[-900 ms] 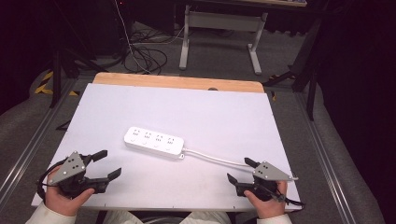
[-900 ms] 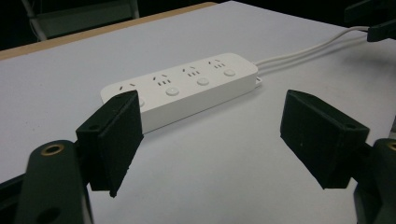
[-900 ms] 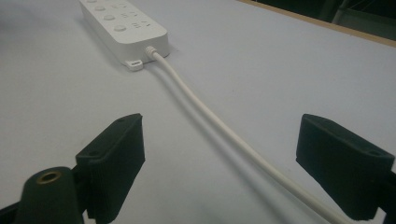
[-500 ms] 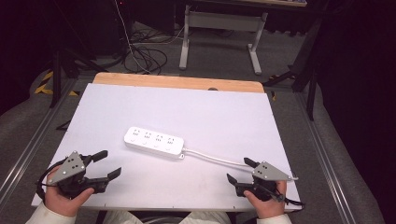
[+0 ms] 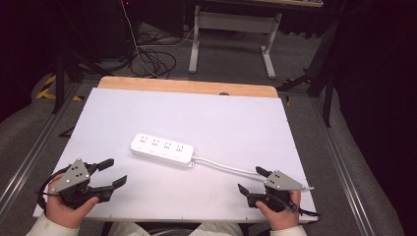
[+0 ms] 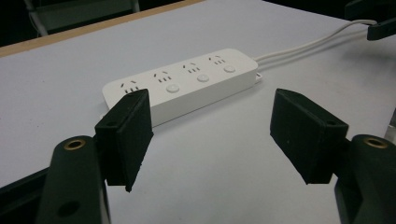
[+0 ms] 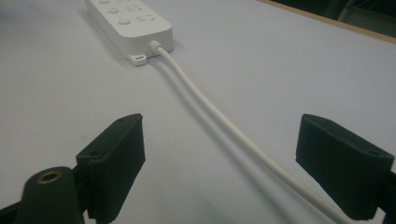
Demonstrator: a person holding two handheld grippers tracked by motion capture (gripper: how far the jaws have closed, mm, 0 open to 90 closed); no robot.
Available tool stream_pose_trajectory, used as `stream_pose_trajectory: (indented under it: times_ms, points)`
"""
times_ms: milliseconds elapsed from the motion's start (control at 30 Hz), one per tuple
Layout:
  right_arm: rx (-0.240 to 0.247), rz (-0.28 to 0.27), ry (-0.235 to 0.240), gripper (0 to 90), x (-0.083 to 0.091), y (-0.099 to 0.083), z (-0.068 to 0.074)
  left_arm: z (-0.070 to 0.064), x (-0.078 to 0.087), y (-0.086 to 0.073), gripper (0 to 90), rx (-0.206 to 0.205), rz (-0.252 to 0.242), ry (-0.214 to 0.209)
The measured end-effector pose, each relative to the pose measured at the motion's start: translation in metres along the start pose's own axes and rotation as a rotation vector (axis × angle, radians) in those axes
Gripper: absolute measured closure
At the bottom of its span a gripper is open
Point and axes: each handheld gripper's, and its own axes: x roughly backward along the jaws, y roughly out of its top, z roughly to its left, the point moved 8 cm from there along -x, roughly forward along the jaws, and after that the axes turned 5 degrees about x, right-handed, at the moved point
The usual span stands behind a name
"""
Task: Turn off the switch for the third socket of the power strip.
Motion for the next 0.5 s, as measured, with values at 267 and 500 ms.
stream_pose_trajectory:
  times_ms: [267, 500]
  points:
    - [0.000, 0.003, 0.003, 16.4, -0.001, -0.001, 0.001, -0.001, -0.003, 0.016, 36.4, 0.010, 0.022, -0.032]
    - [0.000, 0.003, 0.005, 16.4, -0.001, -0.001, 0.001, -0.002, -0.009, 0.028, 37.9, 0.004, 0.027, -0.048]
